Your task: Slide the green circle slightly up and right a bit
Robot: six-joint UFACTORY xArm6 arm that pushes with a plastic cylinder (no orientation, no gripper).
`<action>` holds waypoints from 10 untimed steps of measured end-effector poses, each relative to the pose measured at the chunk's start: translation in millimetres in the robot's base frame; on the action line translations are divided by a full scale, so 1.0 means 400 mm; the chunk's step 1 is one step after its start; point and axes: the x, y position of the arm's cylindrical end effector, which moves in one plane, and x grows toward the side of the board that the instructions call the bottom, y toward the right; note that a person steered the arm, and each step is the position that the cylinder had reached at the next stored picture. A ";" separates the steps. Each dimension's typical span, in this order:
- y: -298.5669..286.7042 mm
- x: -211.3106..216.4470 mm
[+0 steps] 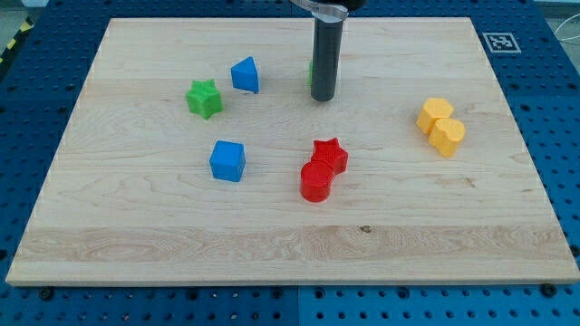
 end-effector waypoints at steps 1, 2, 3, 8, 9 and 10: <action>0.015 -0.027; 0.027 -0.111; 0.027 -0.172; -0.154 -0.422; -0.134 -0.359; -0.054 -0.271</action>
